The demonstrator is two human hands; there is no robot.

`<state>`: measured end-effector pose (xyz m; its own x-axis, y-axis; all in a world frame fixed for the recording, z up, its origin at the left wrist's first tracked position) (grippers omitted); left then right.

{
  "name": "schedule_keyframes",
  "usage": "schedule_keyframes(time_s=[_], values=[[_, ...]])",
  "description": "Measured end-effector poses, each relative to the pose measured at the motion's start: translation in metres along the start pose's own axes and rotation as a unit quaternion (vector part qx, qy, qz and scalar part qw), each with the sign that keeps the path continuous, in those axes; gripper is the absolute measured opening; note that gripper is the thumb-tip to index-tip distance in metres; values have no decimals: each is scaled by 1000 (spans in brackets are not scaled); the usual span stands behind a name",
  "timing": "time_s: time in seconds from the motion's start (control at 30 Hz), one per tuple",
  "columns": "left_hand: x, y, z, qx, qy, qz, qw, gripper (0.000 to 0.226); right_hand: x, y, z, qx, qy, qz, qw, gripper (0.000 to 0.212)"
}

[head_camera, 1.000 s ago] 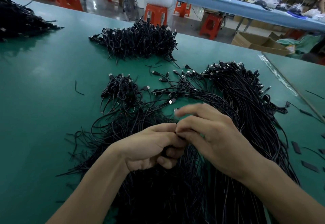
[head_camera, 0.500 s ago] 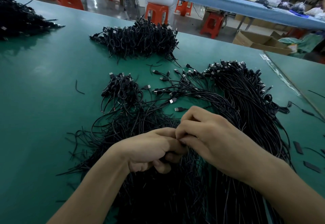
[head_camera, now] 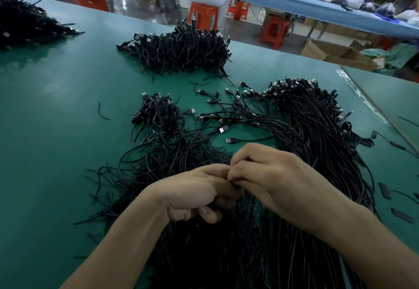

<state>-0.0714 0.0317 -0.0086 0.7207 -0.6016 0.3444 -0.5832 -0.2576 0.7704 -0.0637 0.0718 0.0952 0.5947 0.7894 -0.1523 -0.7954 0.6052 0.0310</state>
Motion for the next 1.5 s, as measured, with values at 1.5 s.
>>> schedule_keyframes(time_s=[1.5], values=[[35,81,4,-190,166,-420,872,29,20,64,-27,-607,225,-284,708,17]])
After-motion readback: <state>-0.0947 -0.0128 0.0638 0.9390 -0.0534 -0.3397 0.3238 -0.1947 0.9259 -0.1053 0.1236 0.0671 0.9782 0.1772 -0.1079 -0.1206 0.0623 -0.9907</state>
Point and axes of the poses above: each hand's wrist, its own x-axis away from the middle knuckle, its own z-axis out of the back of the hand, y = z × x, the point moved 10 cm from there along -x, towards the middle knuckle, and after that the axes turned 15 degrees about x, right-handed, at the moved point
